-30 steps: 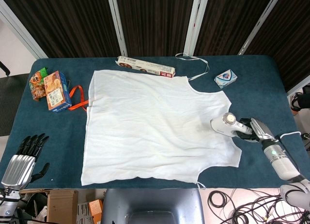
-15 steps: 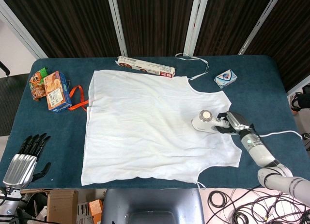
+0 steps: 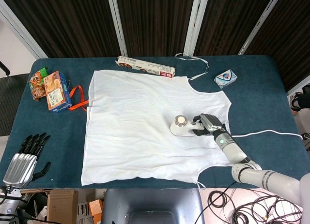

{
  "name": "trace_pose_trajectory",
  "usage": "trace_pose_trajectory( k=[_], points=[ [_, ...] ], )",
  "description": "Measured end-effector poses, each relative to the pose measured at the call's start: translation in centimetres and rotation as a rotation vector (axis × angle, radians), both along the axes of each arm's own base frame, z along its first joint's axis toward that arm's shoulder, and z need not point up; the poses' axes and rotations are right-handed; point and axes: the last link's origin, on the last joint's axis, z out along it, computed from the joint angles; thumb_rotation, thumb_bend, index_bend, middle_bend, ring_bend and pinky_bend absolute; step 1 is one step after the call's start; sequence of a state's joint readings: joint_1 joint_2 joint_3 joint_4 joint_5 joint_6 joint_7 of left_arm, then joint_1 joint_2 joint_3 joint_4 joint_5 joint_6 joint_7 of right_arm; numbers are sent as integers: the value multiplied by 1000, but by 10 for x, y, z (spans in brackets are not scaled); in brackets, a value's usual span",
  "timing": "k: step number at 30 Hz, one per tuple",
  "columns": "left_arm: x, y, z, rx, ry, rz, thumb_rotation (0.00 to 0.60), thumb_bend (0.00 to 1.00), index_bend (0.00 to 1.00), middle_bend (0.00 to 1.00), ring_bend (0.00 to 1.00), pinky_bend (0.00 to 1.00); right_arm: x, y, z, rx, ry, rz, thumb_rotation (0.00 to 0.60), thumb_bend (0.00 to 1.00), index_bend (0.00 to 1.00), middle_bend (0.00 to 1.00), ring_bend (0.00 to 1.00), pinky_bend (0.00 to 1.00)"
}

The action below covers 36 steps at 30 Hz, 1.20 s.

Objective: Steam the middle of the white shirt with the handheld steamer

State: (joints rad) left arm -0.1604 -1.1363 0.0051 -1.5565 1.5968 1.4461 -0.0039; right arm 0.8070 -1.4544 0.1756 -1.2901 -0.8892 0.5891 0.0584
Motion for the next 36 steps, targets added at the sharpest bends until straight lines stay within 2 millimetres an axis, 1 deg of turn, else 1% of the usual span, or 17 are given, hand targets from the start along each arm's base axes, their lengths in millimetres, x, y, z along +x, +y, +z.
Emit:
trace_pose_trajectory(
  k=[4,10,14,18,21,23,26,29,32,36],
  points=[
    [0,0,1,0,-3,-2,600,378,0,46,11,0,12,6,-9,16,7,27,600,716,1000,1000,1000,1000],
    [0,0,2,-1,-6,-5,600,379,0,45,11,0,19,13,-15,36,14,44,600,717,1000,1000,1000,1000],
    [0,0,1,-3,-5,-6,600,379,0,46,11,0,28,28,-22,80,10,82,600,717,1000,1000,1000,1000],
    [1,0,0,-7,-2,-10,600,378,0,46,11,0,38,48,-25,128,6,131,600,716,1000,1000,1000,1000],
    [2,0,-1,-9,-1,-12,600,379,0,46,11,0,42,60,-26,160,16,160,600,716,1000,1000,1000,1000],
    [2,0,-1,-9,0,-13,600,379,0,46,11,0,42,64,-26,168,28,176,600,717,1000,1000,1000,1000],
    [2,0,-1,-9,0,-13,600,378,0,46,11,0,43,65,-25,156,49,196,600,719,1000,1000,1000,1000],
    [2,0,-1,-8,0,-14,600,379,0,46,11,0,43,61,-25,127,69,201,600,722,1000,1000,1000,1000],
    [2,0,-1,-7,2,-13,600,379,0,46,11,0,41,52,-24,94,86,191,600,727,1000,1000,1000,1000],
    [2,0,-2,-11,3,-11,600,379,0,46,11,0,38,36,-20,40,101,162,600,727,1000,1000,1000,1000]
  ],
)
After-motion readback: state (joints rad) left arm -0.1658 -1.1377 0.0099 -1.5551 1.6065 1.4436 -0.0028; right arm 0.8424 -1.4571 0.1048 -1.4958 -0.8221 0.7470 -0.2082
